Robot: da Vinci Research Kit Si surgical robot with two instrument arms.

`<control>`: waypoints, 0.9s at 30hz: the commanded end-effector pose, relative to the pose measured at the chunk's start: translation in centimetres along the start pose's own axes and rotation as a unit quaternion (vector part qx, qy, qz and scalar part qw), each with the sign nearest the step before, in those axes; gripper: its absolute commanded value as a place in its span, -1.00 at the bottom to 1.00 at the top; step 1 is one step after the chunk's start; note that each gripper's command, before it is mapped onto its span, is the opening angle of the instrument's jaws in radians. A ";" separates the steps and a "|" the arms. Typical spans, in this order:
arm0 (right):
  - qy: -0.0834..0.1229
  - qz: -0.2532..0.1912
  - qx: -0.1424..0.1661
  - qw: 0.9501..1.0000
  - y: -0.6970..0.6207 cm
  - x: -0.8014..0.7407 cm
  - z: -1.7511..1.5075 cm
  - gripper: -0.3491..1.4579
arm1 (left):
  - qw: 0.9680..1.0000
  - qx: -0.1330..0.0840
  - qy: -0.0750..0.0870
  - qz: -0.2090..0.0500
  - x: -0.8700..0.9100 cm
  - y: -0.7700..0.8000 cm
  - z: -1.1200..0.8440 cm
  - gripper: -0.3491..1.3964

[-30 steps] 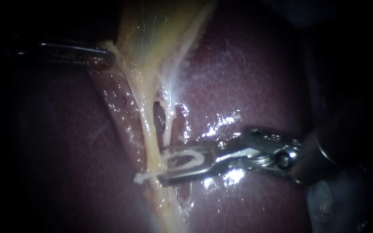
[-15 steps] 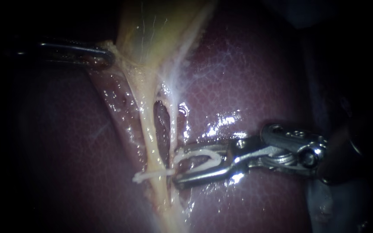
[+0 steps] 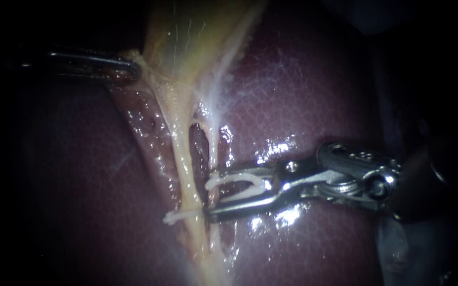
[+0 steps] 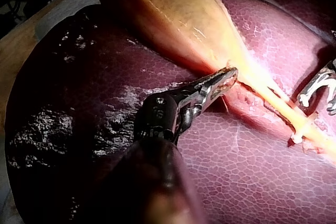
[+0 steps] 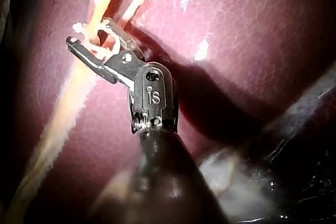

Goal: Clipping second clip left tube

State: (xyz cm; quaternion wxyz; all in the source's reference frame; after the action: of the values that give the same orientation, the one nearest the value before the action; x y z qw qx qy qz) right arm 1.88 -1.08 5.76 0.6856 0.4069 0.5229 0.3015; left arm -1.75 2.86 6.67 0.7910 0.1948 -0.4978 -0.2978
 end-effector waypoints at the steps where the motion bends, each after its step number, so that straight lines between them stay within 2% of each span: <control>1: 0.000 0.002 0.001 1.000 0.02 -0.02 0.02 -0.06 | 1.000 -0.001 0.000 0.000 0.00 0.00 0.00 -1.00; 10: -0.007 0.025 0.006 1.000 0.30 -0.31 0.19 -0.06 | 1.000 -0.001 0.000 0.000 0.01 0.00 0.01 -1.00; 16: -0.011 0.033 0.008 0.999 0.45 -0.41 0.27 -0.06 | 1.000 -0.001 0.000 0.000 0.01 0.00 0.01 -1.00; 22: -0.017 0.036 0.015 0.999 0.53 -0.46 0.36 -0.06 | 1.000 -0.001 0.000 0.000 0.01 0.00 0.00 -1.00; 27: -0.017 0.036 0.031 0.999 0.51 -0.43 0.46 -0.06 | 1.000 -0.001 0.000 0.000 0.01 0.00 0.00 -1.00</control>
State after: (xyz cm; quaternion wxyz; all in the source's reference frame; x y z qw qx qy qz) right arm 2.24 -1.30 6.46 0.6668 0.4551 0.5084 0.2996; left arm -1.75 2.85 6.68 0.7911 0.1940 -0.4975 -0.2983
